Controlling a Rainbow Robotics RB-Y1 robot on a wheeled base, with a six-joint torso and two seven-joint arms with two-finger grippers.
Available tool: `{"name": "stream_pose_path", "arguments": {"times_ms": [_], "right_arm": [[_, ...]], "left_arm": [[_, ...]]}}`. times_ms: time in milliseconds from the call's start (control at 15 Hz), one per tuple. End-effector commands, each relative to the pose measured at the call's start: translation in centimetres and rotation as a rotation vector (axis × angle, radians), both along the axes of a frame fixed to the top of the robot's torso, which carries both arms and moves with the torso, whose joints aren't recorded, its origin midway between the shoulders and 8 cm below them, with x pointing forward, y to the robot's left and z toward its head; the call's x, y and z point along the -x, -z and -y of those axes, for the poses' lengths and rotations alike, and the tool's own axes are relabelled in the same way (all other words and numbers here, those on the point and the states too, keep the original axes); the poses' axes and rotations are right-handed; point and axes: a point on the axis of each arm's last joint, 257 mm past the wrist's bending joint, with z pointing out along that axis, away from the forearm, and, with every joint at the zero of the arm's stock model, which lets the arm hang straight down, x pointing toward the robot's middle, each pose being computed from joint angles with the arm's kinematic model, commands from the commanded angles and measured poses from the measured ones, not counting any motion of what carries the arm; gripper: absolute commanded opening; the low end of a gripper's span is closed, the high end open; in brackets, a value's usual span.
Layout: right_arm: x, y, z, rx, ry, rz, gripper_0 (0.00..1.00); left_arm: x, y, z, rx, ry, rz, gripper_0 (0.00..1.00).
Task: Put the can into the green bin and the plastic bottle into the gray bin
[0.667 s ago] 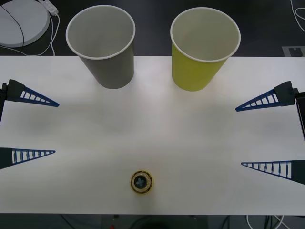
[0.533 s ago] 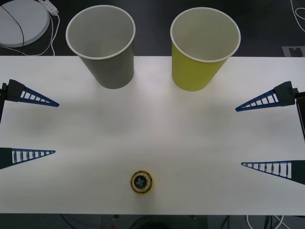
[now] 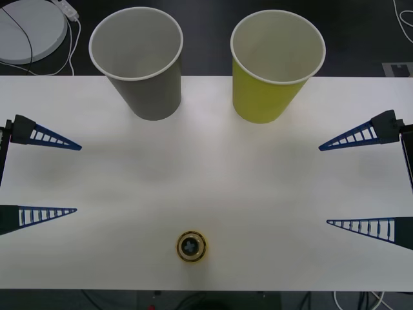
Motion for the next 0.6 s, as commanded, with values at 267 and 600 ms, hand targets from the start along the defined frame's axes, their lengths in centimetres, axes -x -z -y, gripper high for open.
{"name": "stream_pose_path", "arguments": {"times_ms": [267, 600], "right_arm": [[0.0, 0.0, 0.0, 0.000, 0.000, 0.000, 1.00], [0.0, 0.0, 0.0, 0.000, 0.000, 0.000, 1.00]], "left_arm": [[1.3, 1.6, -1.9, 0.031, 0.045, 0.010, 1.00], [3.0, 4.3, -3.0, 0.015, 0.046, -0.014, 1.00]]}}
